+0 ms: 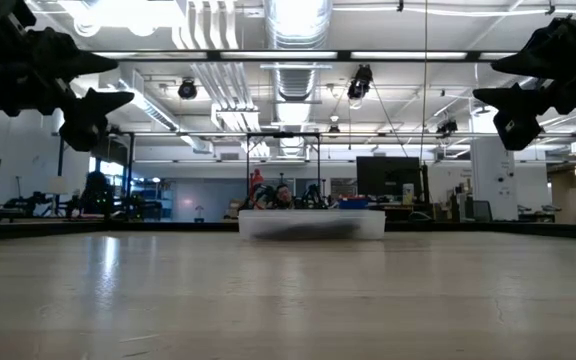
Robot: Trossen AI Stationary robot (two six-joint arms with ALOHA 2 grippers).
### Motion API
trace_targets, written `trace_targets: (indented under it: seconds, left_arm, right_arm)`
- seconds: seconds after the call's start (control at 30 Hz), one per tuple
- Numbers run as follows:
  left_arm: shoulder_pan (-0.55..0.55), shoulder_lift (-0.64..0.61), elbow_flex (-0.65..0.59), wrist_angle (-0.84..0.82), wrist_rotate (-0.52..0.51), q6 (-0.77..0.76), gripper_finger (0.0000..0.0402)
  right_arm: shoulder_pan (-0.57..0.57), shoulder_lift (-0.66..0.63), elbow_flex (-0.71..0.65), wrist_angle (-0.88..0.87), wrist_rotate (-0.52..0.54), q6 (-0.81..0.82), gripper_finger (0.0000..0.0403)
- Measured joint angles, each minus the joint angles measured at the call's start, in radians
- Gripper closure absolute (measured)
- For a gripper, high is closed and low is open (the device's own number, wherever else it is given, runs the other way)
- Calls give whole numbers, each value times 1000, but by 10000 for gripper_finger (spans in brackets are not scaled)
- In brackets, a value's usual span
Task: Pick & place school supplies into a supply box
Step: Close the black supply box
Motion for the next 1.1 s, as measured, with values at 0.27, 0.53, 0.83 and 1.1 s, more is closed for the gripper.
trace_targets:
  seconds: [0.27, 0.53, 0.83, 1.1]
  left_arm:
    - [0, 93, 0, -1, 0, 0, 199]
    - [1, 206, 1, 343, -444, -291, 199]
    - [79, 418, 77, 516, -706, -499, 199]
    - [324, 747, 275, 286, -470, -481, 199]
  right_arm:
    - [-7, 16, 0, 4, 166, -27, 229]
    - [-7, 92, 0, 421, 403, 303, 229]
    - [-35, 538, 148, 579, 537, 391, 229]
    - [-226, 955, 485, 242, 435, 465, 230]
